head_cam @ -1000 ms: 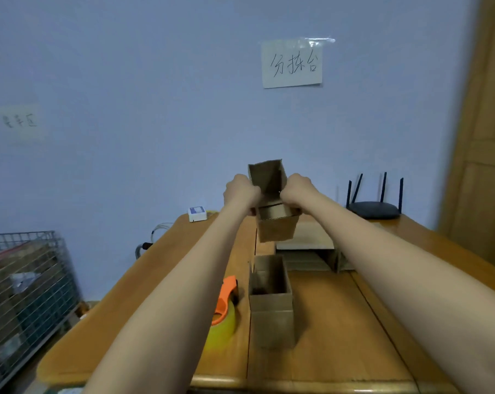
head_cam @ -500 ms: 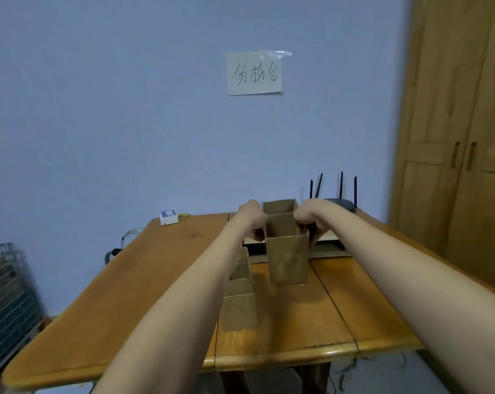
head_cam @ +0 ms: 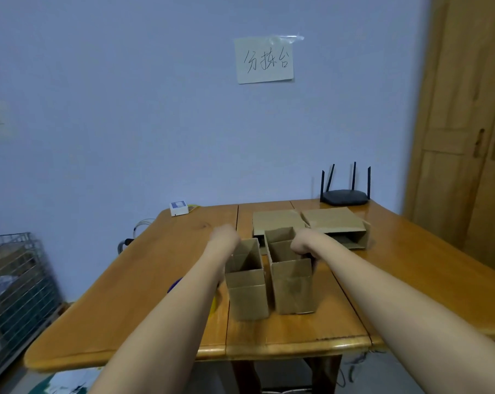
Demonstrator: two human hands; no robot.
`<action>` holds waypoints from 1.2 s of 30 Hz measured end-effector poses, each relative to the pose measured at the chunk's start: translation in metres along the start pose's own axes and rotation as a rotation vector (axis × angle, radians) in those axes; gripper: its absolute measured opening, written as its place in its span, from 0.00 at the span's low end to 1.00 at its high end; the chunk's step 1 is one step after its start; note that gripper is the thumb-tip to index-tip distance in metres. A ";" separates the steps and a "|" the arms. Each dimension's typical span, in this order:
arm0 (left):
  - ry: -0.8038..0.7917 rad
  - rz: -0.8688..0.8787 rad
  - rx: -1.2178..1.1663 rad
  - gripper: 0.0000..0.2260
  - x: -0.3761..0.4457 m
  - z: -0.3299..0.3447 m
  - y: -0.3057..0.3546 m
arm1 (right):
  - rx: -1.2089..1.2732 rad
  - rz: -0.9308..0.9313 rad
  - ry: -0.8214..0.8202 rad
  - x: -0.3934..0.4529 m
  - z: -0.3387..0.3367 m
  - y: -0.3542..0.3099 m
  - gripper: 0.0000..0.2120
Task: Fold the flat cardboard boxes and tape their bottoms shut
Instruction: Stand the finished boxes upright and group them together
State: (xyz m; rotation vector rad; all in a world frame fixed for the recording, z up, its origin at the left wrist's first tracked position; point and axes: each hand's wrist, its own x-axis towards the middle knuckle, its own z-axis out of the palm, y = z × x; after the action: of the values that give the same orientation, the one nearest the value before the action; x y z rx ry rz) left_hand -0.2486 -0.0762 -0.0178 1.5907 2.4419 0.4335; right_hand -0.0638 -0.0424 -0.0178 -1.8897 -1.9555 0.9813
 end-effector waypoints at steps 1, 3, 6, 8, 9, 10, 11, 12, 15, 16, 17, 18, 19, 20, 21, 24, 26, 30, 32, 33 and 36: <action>-0.034 -0.002 0.000 0.11 0.001 0.003 -0.003 | -0.007 -0.010 -0.018 0.001 0.003 -0.002 0.20; -0.052 0.007 -0.002 0.11 0.002 0.008 -0.007 | -0.040 -0.027 -0.070 0.005 0.008 -0.004 0.19; -0.019 0.029 0.024 0.12 0.003 0.009 -0.011 | -0.064 -0.018 -0.110 0.008 0.013 -0.007 0.18; -0.024 0.040 0.043 0.13 0.004 0.008 -0.013 | -0.085 -0.030 -0.130 0.007 0.013 -0.009 0.17; -0.026 0.046 0.054 0.13 0.004 0.008 -0.013 | -0.101 -0.032 -0.133 0.005 0.011 -0.009 0.17; -0.026 0.045 0.061 0.14 0.005 0.007 -0.014 | -0.116 -0.036 -0.136 0.006 0.010 -0.009 0.17; -0.025 0.043 0.064 0.14 0.006 0.007 -0.014 | -0.116 -0.026 -0.142 0.006 0.010 -0.010 0.17; -0.027 0.040 0.064 0.14 0.006 0.007 -0.013 | -0.109 -0.017 -0.149 0.007 0.009 -0.010 0.18; -0.078 0.020 0.060 0.14 0.006 0.003 -0.011 | -0.028 0.045 -0.200 0.010 0.005 -0.011 0.24; -0.098 0.014 0.072 0.14 0.007 0.001 -0.009 | -0.008 0.075 -0.220 0.014 0.002 -0.011 0.30; -0.105 0.010 0.090 0.14 0.009 -0.003 -0.007 | -0.022 0.086 -0.221 0.016 -0.002 -0.012 0.35; -0.093 0.012 0.109 0.14 0.012 -0.007 -0.005 | -0.068 0.068 -0.181 0.021 -0.007 -0.012 0.37; -0.067 0.023 0.123 0.15 0.018 -0.010 -0.003 | -0.124 0.023 -0.094 0.026 -0.012 -0.014 0.35; -0.043 0.044 0.133 0.15 0.025 -0.013 0.000 | -0.173 -0.041 0.012 0.033 -0.018 -0.014 0.29; -0.026 0.067 0.142 0.15 0.032 -0.014 0.004 | -0.217 -0.112 0.126 0.043 -0.024 -0.015 0.20; -0.002 0.127 0.160 0.14 0.057 -0.013 0.016 | -0.330 -0.266 0.291 0.075 -0.037 -0.013 0.07; -0.010 0.154 0.169 0.12 0.077 -0.008 0.023 | -0.410 -0.306 0.286 0.098 -0.037 -0.011 0.05; -0.141 0.202 0.203 0.23 0.118 0.009 0.039 | -0.550 -0.403 0.272 0.147 -0.023 -0.005 0.12; -0.176 0.228 0.216 0.28 0.138 0.017 0.047 | -0.601 -0.432 0.243 0.168 -0.015 -0.003 0.12; -0.185 0.237 0.225 0.28 0.148 0.021 0.050 | -0.629 -0.446 0.232 0.177 -0.012 -0.002 0.12; -0.226 0.219 0.279 0.27 0.171 0.033 0.055 | -0.723 -0.498 0.256 0.204 0.001 -0.001 0.16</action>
State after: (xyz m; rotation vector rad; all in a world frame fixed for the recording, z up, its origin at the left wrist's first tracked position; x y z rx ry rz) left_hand -0.2597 0.1059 -0.0300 1.9096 2.2431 -0.0609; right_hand -0.0907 0.1522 -0.0729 -1.5410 -2.6206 -0.1286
